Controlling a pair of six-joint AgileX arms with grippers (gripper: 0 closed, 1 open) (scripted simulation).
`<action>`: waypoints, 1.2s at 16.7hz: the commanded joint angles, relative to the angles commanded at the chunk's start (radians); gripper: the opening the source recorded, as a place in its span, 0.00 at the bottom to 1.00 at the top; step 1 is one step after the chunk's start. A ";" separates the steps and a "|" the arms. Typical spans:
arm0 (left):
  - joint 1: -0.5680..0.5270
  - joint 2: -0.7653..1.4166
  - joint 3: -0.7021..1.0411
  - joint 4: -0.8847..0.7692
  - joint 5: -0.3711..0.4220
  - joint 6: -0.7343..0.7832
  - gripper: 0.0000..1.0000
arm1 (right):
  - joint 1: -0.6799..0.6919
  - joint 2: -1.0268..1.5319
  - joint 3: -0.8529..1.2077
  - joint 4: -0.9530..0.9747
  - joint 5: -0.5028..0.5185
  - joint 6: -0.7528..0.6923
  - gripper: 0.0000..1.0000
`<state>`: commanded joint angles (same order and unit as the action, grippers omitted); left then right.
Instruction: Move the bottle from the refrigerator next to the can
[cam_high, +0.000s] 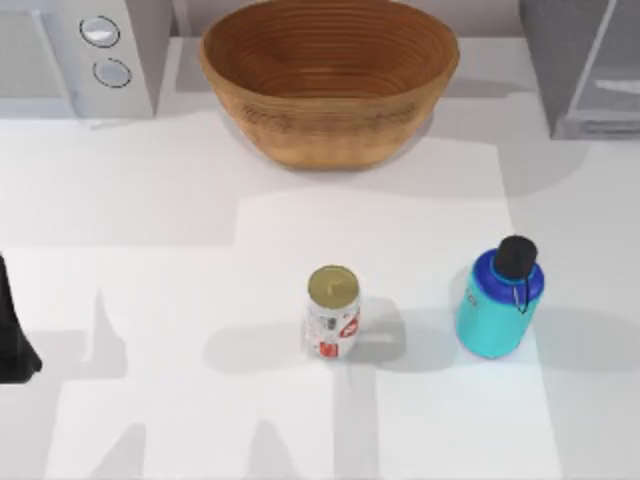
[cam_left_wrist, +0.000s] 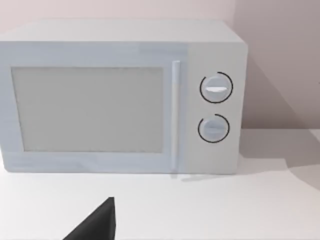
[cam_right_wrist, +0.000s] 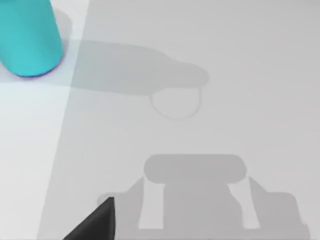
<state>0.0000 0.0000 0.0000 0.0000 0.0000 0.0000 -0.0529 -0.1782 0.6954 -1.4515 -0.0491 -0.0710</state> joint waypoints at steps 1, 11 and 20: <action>0.000 0.000 0.000 0.000 0.000 0.000 1.00 | -0.042 0.038 0.022 0.007 -0.032 -0.041 1.00; 0.000 0.000 0.000 0.000 0.000 0.000 1.00 | -0.863 0.947 0.336 0.053 -0.517 -0.993 1.00; 0.000 0.000 0.000 0.000 0.000 0.000 1.00 | -1.632 1.828 0.576 0.014 -0.836 -1.827 1.00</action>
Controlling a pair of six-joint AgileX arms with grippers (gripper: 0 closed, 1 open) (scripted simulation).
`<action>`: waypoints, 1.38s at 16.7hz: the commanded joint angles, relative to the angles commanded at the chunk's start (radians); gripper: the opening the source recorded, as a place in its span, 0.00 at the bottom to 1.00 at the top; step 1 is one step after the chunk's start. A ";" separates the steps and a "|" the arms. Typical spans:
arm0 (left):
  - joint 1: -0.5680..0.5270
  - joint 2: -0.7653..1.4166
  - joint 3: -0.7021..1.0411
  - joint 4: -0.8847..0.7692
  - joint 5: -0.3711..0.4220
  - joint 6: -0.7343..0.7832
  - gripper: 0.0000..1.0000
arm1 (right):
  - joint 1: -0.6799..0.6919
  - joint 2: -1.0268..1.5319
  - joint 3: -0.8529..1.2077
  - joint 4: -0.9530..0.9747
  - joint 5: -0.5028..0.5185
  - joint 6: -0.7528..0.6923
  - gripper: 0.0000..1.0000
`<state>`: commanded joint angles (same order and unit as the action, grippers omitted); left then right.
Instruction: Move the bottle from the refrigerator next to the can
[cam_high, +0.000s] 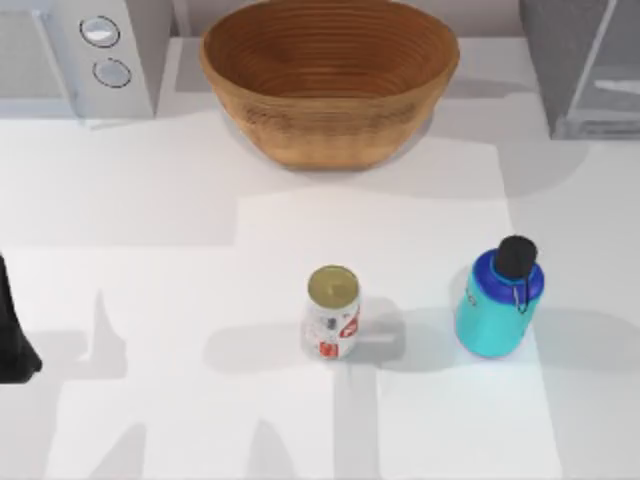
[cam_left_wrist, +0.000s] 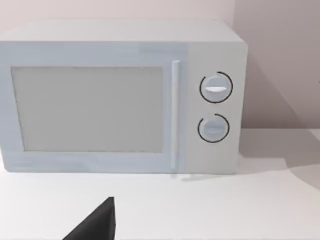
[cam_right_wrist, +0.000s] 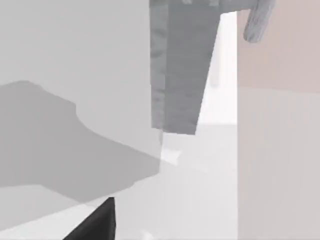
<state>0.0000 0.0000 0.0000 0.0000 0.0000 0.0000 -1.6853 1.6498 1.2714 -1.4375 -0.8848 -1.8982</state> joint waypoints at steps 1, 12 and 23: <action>0.000 0.000 0.000 0.000 0.000 0.000 1.00 | -0.044 0.052 0.016 -0.006 -0.020 -0.042 1.00; 0.000 0.000 0.000 0.000 0.000 0.000 1.00 | -0.114 0.159 0.050 -0.010 -0.061 -0.108 1.00; 0.000 0.000 0.000 0.000 0.000 0.000 1.00 | 0.330 0.182 0.040 0.585 0.039 0.632 1.00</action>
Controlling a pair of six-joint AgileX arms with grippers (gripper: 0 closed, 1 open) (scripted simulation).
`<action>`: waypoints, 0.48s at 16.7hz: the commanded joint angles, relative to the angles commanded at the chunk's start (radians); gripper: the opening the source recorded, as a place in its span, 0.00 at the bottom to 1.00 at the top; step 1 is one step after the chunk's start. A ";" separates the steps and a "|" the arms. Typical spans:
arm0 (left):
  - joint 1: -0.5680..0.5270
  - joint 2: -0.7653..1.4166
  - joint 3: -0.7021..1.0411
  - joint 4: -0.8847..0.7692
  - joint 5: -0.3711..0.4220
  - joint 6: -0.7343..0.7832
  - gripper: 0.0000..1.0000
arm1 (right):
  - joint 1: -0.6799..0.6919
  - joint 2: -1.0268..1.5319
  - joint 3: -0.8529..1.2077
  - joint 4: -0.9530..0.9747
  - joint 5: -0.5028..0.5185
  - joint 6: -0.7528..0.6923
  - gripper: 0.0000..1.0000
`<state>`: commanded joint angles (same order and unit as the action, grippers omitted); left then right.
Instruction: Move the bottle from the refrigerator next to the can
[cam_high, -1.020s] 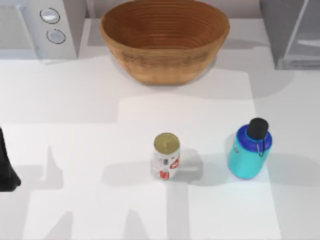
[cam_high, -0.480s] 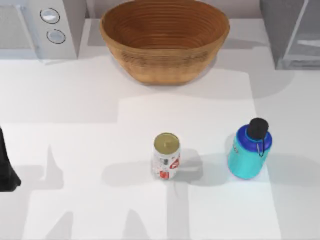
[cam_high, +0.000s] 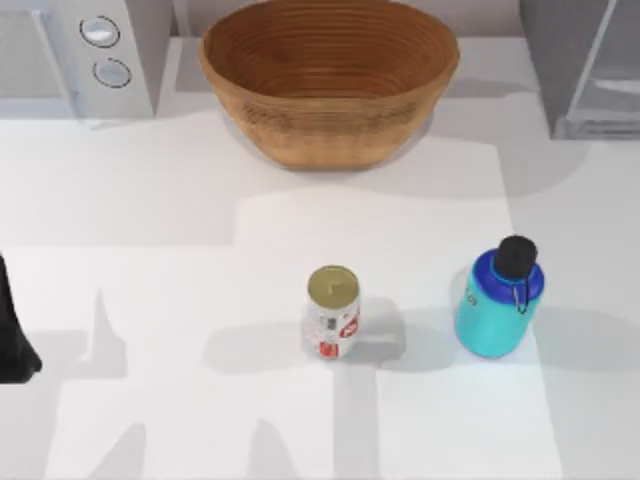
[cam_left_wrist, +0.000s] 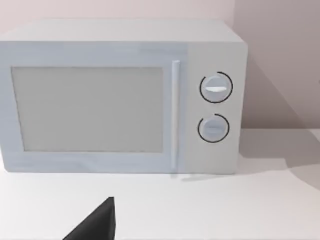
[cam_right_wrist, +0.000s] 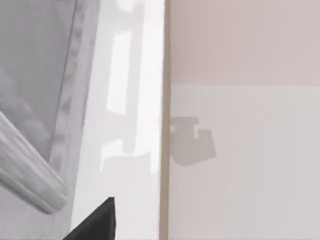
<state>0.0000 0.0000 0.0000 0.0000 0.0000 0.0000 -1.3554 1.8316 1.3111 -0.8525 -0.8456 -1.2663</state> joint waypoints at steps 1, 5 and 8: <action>0.000 0.000 0.000 0.000 0.000 0.000 1.00 | 0.056 0.001 -0.002 0.076 0.014 0.098 1.00; 0.000 0.000 0.000 0.000 0.000 0.000 1.00 | 0.265 0.001 -0.010 0.360 0.065 0.433 1.00; 0.000 0.000 0.000 0.000 0.000 0.000 1.00 | 0.379 0.000 -0.014 0.506 0.092 0.584 1.00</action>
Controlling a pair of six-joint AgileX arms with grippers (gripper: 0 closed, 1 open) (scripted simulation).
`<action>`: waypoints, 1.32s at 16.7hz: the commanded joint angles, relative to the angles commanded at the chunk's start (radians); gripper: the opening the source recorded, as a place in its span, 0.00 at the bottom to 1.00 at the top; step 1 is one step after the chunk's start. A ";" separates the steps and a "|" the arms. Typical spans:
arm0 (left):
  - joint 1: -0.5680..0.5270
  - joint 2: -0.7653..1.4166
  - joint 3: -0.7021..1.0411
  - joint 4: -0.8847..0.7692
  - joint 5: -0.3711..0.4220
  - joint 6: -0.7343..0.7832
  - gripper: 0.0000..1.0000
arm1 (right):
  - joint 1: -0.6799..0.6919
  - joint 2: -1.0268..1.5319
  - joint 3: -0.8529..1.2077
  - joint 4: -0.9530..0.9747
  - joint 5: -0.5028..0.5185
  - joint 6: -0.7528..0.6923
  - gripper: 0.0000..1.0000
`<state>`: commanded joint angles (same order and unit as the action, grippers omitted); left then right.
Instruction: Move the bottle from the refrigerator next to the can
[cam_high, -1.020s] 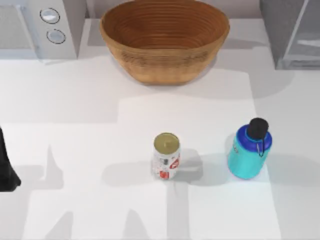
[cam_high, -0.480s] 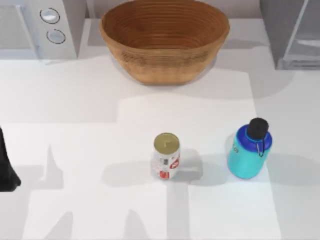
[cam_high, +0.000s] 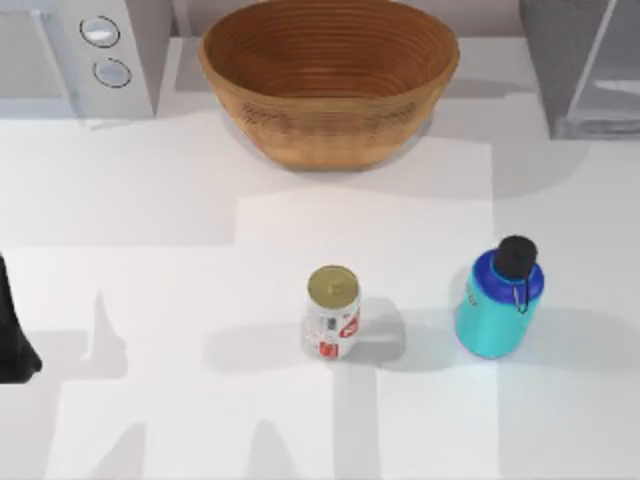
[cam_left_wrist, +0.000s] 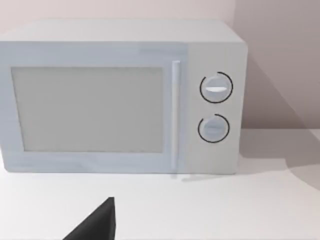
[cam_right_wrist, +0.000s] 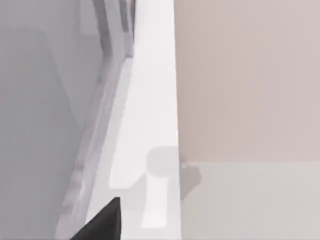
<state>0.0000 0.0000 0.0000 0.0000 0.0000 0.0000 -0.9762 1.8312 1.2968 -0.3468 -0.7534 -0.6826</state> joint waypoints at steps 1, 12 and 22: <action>0.000 0.000 0.000 0.000 0.000 0.000 1.00 | 0.025 -0.001 -0.001 0.029 0.006 0.029 1.00; 0.000 0.000 0.000 0.000 0.000 0.000 1.00 | 0.145 -0.031 -0.046 0.104 0.104 0.141 1.00; 0.000 0.000 0.000 0.000 0.000 0.000 1.00 | 0.833 -0.174 -0.253 0.340 0.620 0.579 1.00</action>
<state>0.0000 0.0000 0.0000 0.0000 0.0000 0.0000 -0.1430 1.6576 1.0443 -0.0063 -0.1331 -0.1032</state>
